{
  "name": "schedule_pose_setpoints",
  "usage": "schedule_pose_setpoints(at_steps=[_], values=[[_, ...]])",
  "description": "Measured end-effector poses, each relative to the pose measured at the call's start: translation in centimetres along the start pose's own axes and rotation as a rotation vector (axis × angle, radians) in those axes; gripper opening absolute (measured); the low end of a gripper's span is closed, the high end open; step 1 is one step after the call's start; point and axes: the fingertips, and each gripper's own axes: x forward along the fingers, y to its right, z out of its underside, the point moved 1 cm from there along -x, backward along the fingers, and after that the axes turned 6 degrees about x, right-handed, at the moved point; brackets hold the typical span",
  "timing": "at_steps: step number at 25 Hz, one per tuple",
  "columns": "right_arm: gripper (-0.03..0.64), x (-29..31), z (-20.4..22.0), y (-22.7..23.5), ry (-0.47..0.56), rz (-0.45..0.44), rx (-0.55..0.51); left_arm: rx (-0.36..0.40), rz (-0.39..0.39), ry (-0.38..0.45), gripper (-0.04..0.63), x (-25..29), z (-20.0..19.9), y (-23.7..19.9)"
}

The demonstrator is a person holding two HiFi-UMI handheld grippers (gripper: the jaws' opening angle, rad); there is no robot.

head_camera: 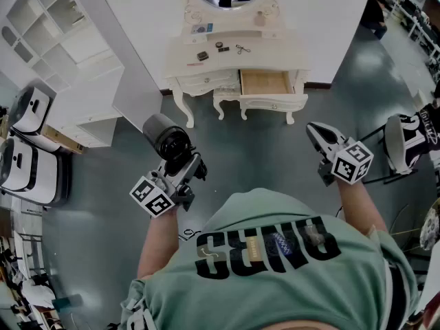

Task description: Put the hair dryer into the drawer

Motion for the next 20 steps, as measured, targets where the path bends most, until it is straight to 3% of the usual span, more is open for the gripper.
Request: schedule_pose_setpoints(at_steps=[20], values=[[-0.006,-1.3,0.0,1.5,-0.006,-0.011,0.001,0.018,0.012,-0.005,0.163,2.6,0.2,1.0]])
